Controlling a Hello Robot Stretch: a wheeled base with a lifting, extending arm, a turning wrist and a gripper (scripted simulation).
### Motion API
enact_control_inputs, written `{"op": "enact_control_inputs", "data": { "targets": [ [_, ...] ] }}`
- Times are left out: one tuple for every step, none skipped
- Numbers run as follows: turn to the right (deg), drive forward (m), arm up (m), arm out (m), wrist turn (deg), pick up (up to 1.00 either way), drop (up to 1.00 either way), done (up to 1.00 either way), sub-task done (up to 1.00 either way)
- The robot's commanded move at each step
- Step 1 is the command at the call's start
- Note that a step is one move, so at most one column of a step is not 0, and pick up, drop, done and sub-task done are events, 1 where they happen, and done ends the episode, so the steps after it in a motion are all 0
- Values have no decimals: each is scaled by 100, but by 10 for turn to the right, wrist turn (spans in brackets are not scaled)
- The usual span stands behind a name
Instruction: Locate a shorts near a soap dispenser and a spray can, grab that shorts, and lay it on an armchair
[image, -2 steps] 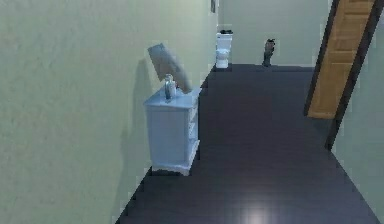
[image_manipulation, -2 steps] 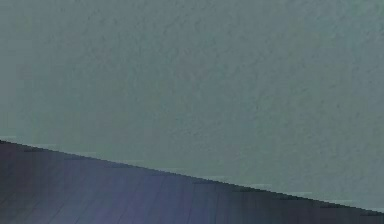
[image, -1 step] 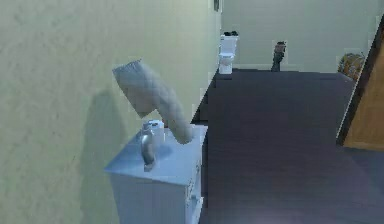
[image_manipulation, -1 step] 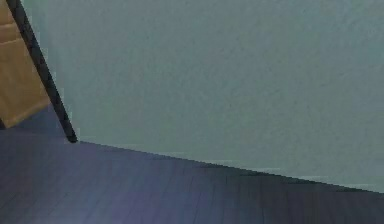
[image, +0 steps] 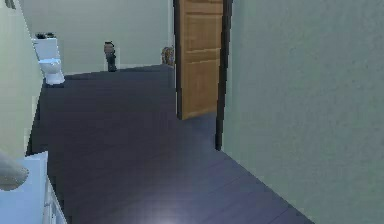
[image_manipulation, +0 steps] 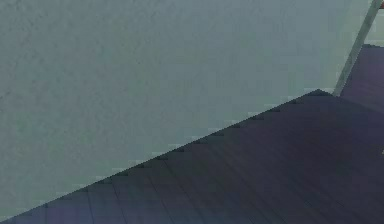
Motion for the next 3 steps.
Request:
{"op": "enact_control_inputs", "data": {
  "targets": [
    [210, 0, 0, 0, 0, 0, 0, 0, 0],
    [0, 75, 0, 0, 0, 0, 0, 0, 0],
    [-450, 0, 0, 0, 0, 0, 0, 0, 0]
  ]
}}
